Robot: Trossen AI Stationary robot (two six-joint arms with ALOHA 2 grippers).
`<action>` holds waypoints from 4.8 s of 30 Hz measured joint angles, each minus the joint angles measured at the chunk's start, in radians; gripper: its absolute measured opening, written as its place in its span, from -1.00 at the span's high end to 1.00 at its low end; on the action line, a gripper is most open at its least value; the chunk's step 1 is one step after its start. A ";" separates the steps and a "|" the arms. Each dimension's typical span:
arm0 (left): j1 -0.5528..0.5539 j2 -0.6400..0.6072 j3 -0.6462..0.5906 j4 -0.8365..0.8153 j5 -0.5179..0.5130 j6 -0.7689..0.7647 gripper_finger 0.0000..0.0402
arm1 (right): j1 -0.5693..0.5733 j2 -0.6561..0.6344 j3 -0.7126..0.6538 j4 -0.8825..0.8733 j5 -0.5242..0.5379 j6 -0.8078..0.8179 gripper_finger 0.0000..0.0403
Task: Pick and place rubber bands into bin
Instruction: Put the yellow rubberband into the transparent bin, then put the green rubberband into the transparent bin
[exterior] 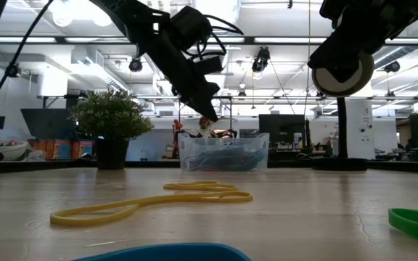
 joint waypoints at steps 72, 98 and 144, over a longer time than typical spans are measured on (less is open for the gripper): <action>-0.300 -0.722 -0.349 -0.436 0.306 -0.255 0.35 | 0.344 0.796 0.425 0.061 -0.104 0.235 0.71; -0.366 -0.779 -0.414 -0.430 0.310 -0.289 0.35 | 0.397 1.006 0.647 -0.235 -0.070 0.229 0.71; -0.369 -0.782 -0.414 -0.381 0.311 -0.290 0.35 | 0.412 1.029 0.811 -0.398 0.049 0.300 0.96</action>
